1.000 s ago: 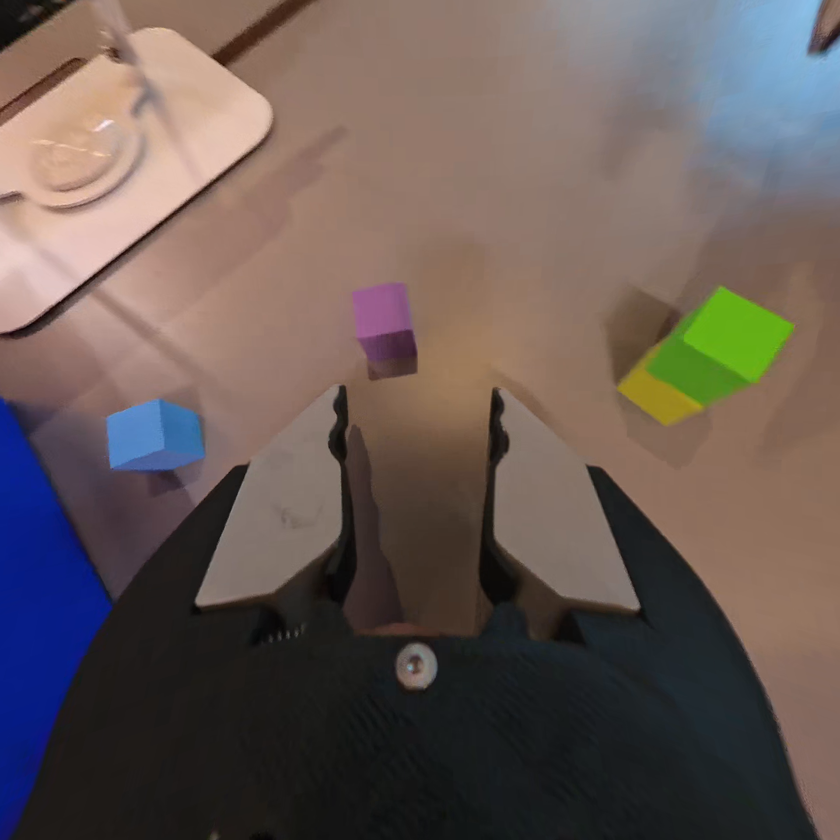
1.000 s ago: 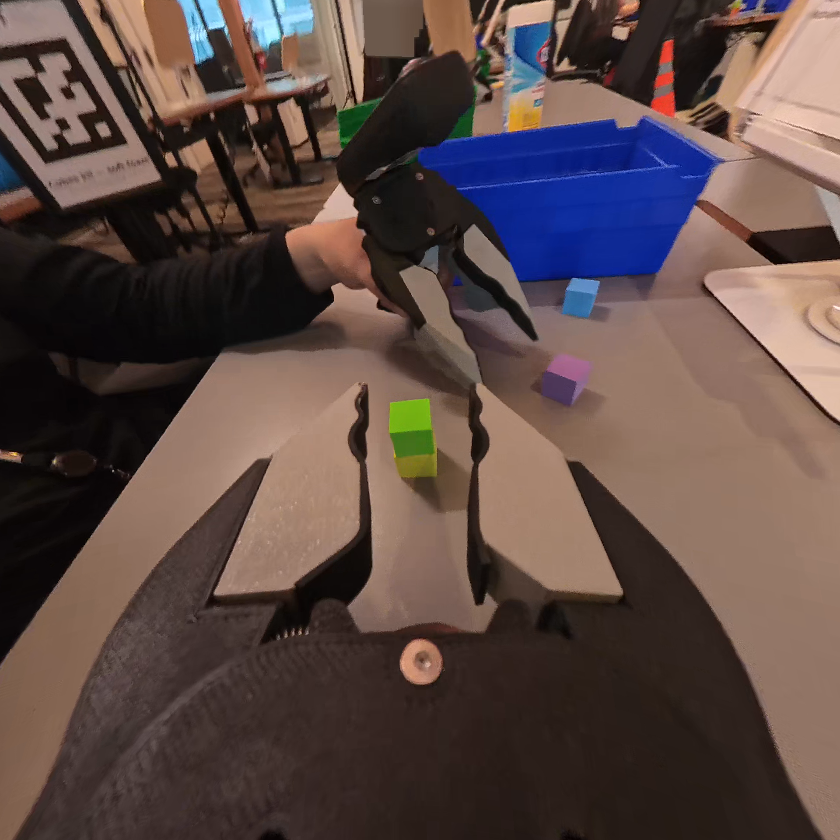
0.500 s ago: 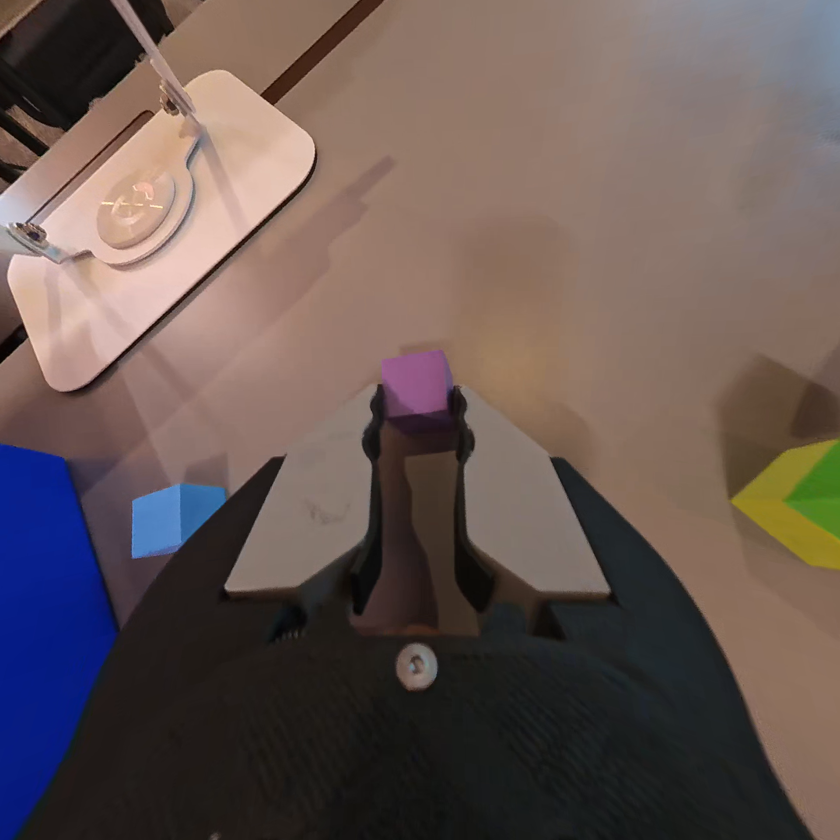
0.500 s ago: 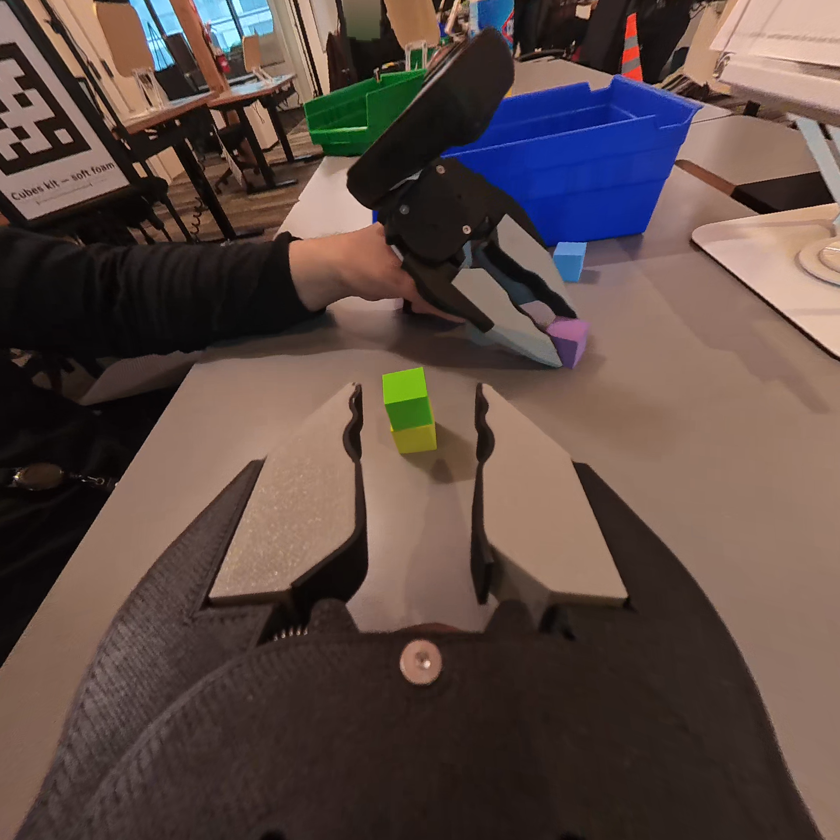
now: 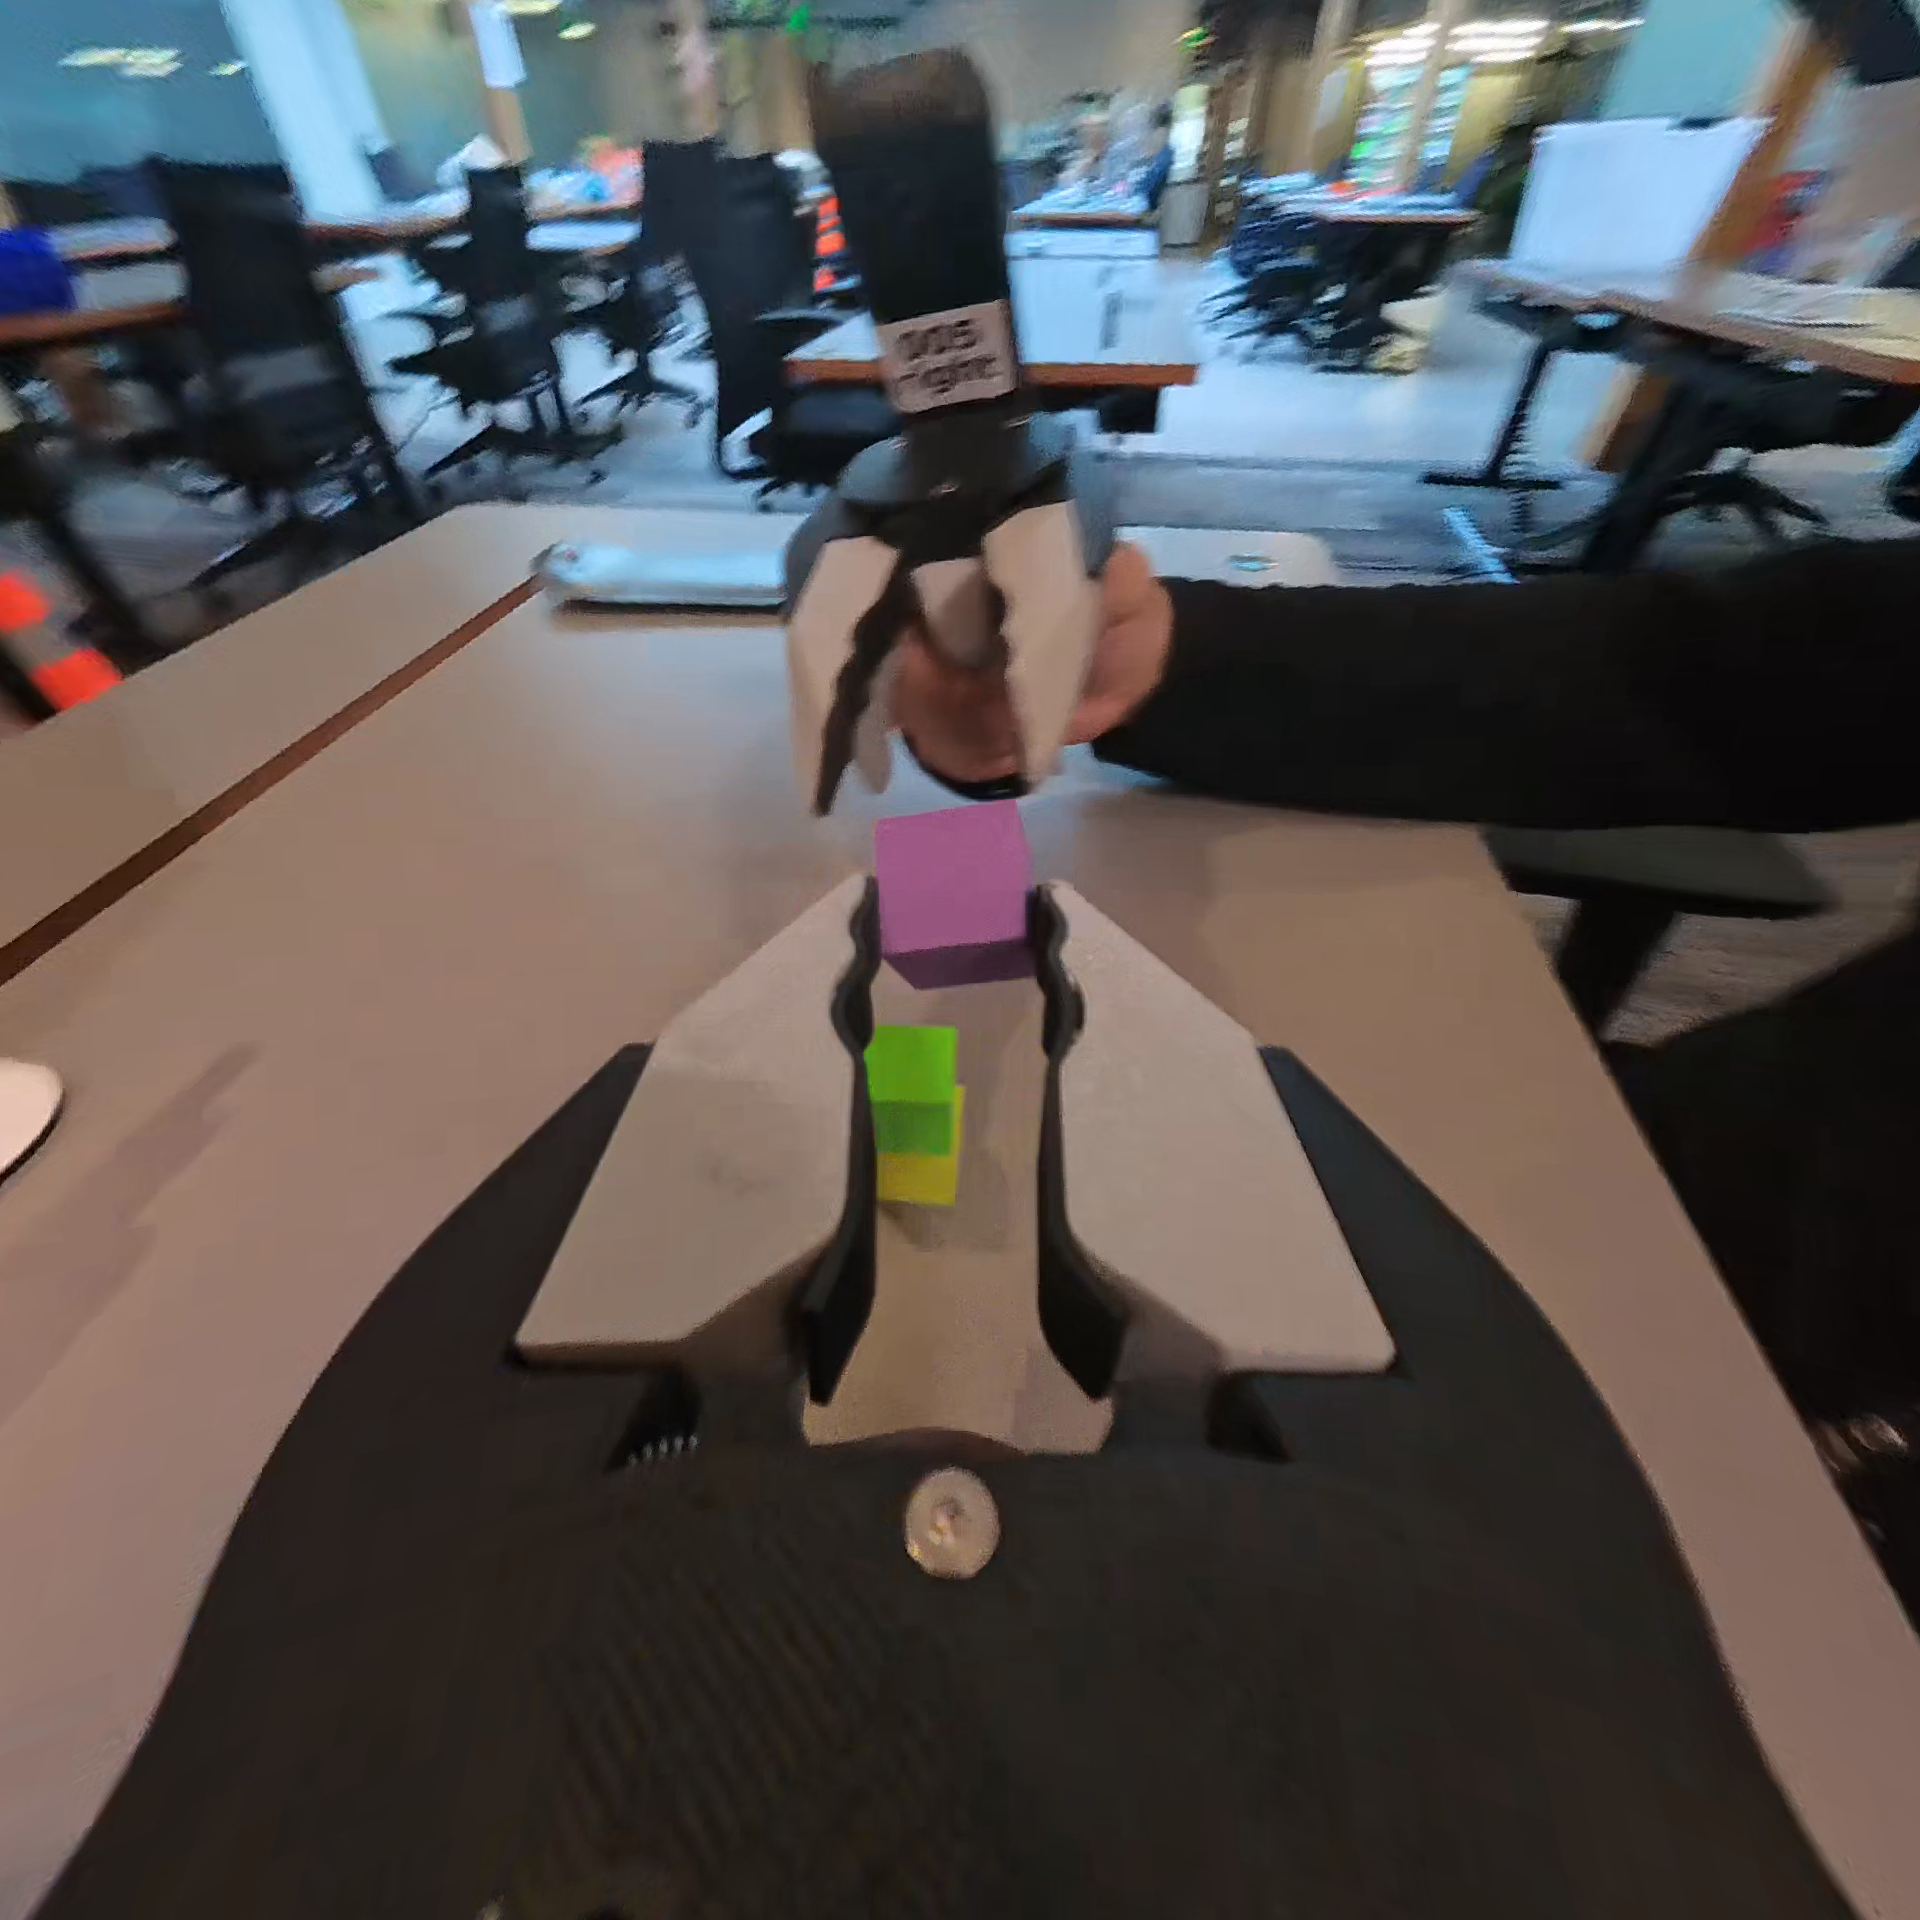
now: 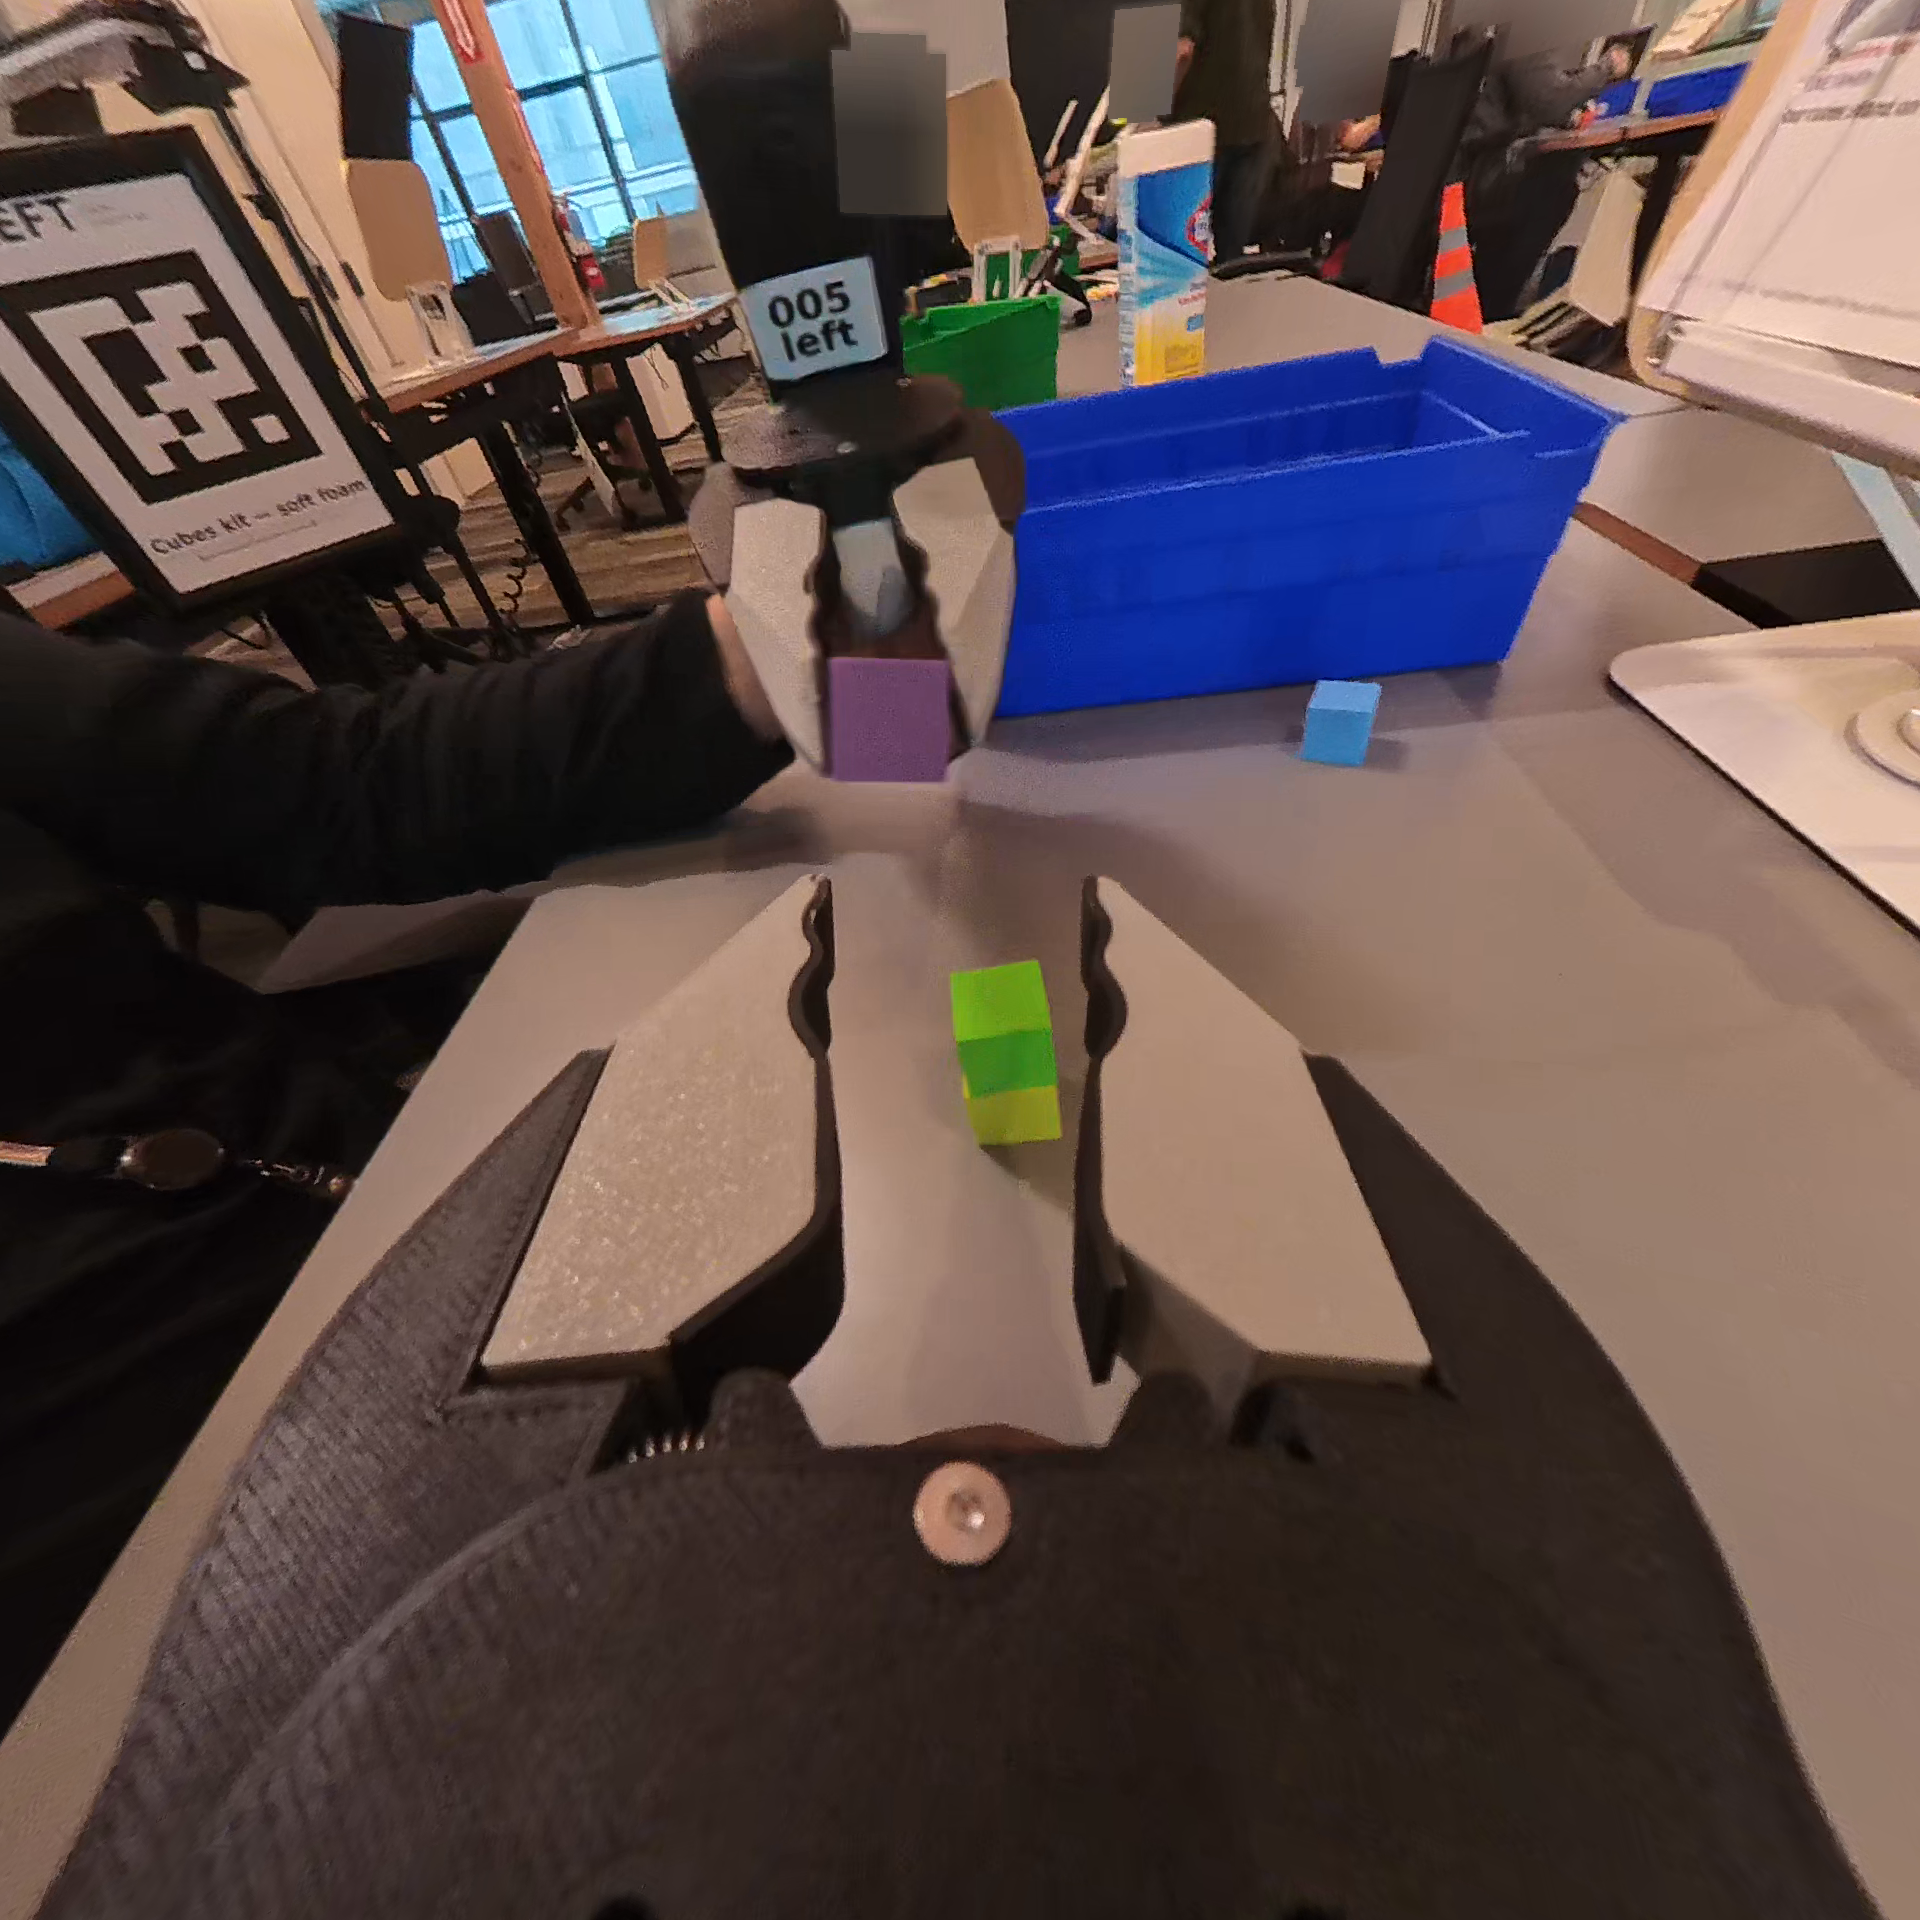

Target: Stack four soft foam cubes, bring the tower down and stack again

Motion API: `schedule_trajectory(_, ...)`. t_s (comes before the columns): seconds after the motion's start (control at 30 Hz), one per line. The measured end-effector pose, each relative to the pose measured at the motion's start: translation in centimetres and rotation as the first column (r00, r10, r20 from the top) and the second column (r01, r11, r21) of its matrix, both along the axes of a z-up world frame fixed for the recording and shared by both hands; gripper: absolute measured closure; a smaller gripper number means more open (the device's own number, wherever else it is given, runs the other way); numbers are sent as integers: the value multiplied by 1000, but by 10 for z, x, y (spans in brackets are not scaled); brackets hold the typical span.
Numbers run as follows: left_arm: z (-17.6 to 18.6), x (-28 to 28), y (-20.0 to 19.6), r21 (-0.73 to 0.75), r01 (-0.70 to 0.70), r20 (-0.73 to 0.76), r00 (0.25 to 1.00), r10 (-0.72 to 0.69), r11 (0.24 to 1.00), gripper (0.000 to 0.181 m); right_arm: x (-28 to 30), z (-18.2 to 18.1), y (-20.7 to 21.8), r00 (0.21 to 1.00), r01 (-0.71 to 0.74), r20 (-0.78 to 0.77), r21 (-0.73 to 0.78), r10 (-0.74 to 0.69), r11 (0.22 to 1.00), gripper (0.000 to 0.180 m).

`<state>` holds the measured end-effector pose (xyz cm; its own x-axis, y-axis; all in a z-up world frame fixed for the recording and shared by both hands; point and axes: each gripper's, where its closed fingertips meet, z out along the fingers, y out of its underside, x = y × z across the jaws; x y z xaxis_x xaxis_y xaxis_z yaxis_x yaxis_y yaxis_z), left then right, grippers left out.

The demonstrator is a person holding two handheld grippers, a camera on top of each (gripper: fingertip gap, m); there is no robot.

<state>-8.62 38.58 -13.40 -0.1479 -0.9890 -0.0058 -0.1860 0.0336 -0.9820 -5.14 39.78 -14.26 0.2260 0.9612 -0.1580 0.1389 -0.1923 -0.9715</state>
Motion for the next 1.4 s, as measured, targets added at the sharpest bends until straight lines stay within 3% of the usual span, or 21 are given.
schedule_trajectory(0.1,-4,0,-12,-56,74,-19,997,-75,996,153,-7,2,-9,999,-36,22,56,35,998,136)
schedule_trajectory(0.33,-15,3,-12,-233,84,-86,991,-107,969,153,-19,3,-30,980,-71,201,280,13,957,131)
schedule_trajectory(0.53,-6,5,-24,-445,131,-67,982,-179,886,153,-27,-6,-32,953,-86,303,369,-32,926,131)
schedule_trajectory(0.67,-4,5,-28,-537,139,-63,977,-204,832,153,-32,5,-31,955,-57,283,468,-89,882,133)
schedule_trajectory(0.87,-13,12,-32,-571,131,-101,969,-228,810,153,-42,4,-42,947,-121,317,519,-59,846,151)
schedule_trajectory(1.23,-6,12,-37,-601,175,-53,965,-257,780,153,-42,7,-48,941,-138,330,577,-75,805,154)
schedule_trajectory(1.27,-4,11,-36,-599,175,-46,967,-251,782,150,-43,7,-48,943,-137,325,571,-70,809,154)
schedule_trajectory(1.33,-1,9,-31,-591,161,-40,973,-228,790,122,-43,9,-46,951,-117,303,545,-65,830,154)
schedule_trajectory(1.4,3,5,-18,-562,120,-32,986,-167,818,116,-42,10,-42,959,-90,275,499,-60,862,154)
